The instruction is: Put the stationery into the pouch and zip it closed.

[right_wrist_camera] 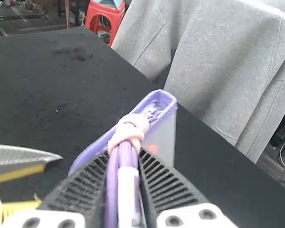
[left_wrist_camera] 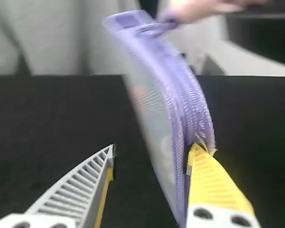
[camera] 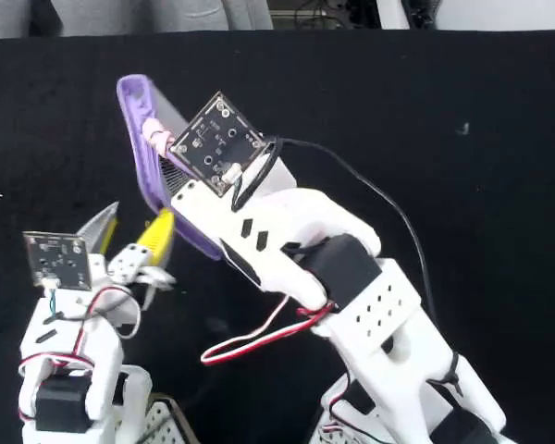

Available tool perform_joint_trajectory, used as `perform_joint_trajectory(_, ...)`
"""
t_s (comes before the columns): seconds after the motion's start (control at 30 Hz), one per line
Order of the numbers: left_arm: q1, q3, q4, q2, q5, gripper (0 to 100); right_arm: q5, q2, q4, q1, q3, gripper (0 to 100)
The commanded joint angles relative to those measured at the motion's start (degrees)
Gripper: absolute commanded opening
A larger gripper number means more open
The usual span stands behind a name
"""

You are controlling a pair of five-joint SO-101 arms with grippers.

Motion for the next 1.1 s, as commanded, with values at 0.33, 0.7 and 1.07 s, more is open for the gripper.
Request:
perform_joint_trajectory(0.33,-7.8,-5.0,3.8,0.0,0.6,25,0.0,0.4,-0.4,0.8,-0.7,1.1)
perform_joint_trajectory(0.7,4.7,-22.1,18.0,0.0,0.5,25,0.0,0.4,-0.4,3.3,-0.7,1.1)
perform_joint_trajectory(1.07,4.9,-16.8,12.7,0.0,0.6,25,-0.1,0.2,-0.4,3.2,-0.7,1.1)
